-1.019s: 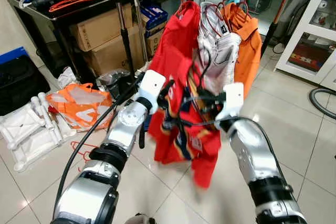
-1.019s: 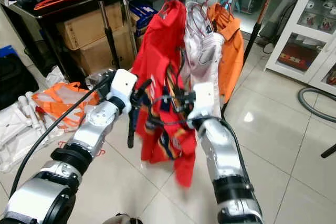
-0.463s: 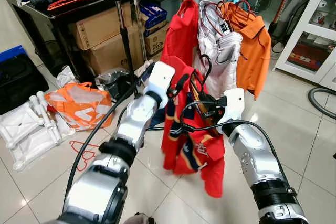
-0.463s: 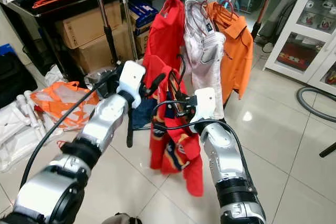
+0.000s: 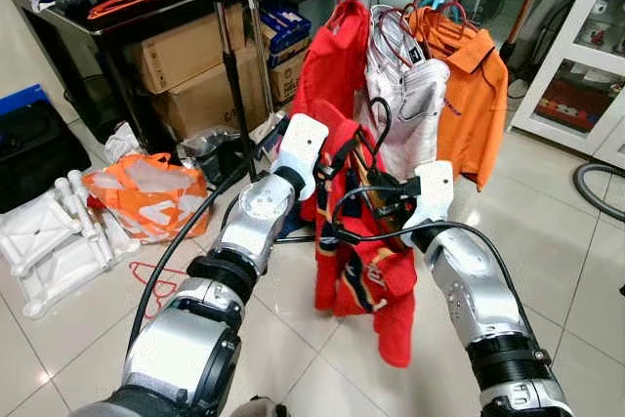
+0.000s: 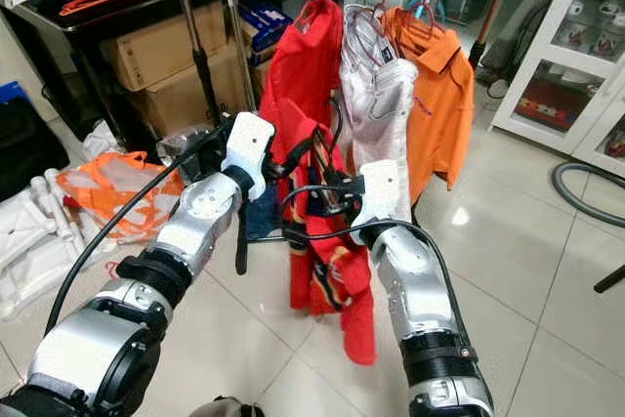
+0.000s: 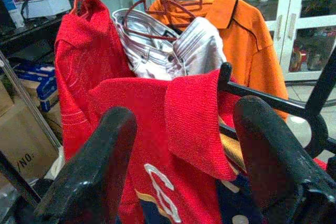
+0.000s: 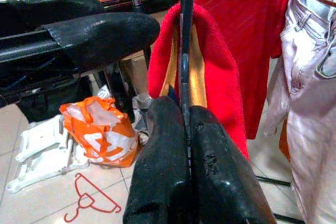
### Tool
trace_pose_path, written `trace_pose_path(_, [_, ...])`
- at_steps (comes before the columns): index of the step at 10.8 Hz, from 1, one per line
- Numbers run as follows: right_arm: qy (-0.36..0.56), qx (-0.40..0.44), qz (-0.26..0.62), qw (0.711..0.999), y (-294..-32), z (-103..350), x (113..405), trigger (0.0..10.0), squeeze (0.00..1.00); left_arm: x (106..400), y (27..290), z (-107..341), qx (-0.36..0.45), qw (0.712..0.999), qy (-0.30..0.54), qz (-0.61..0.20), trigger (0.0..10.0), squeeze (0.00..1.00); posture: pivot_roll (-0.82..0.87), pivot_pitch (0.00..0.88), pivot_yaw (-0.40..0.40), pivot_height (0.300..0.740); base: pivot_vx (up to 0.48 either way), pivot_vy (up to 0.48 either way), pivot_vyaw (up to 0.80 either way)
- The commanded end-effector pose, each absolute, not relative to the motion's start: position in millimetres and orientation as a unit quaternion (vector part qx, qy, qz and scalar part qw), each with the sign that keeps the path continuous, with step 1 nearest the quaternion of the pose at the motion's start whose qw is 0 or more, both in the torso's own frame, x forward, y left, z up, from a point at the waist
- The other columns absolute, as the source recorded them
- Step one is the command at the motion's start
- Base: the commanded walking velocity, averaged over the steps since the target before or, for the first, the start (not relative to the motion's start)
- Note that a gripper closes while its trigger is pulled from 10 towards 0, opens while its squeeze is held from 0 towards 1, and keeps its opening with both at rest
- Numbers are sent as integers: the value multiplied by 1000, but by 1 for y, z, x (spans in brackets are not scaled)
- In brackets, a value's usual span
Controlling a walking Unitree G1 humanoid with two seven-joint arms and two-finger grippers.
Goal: Hang hanger
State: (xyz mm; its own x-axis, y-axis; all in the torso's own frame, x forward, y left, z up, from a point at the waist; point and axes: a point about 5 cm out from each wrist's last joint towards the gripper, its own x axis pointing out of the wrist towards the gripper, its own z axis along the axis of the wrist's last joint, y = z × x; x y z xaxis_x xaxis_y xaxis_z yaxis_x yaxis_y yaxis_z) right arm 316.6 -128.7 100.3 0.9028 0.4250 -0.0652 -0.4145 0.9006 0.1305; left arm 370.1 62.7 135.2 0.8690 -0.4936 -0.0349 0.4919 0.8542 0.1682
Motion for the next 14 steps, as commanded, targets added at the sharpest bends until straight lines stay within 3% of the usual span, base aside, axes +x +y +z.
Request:
trace_pose_path(1, [12, 61, 221, 973, -126, 116, 317, 0, 0, 373, 63, 137, 86, 963, 2, -257, 10000, 0, -98, 0, 59, 740, 0, 0, 0])
trace_pose_path(14, [15, 86, 317, 944, -104, 126, 291, 0, 0, 384, 71, 132, 81, 967, 66, -232, 10000, 0, -129, 0, 62, 740, 0, 0, 0])
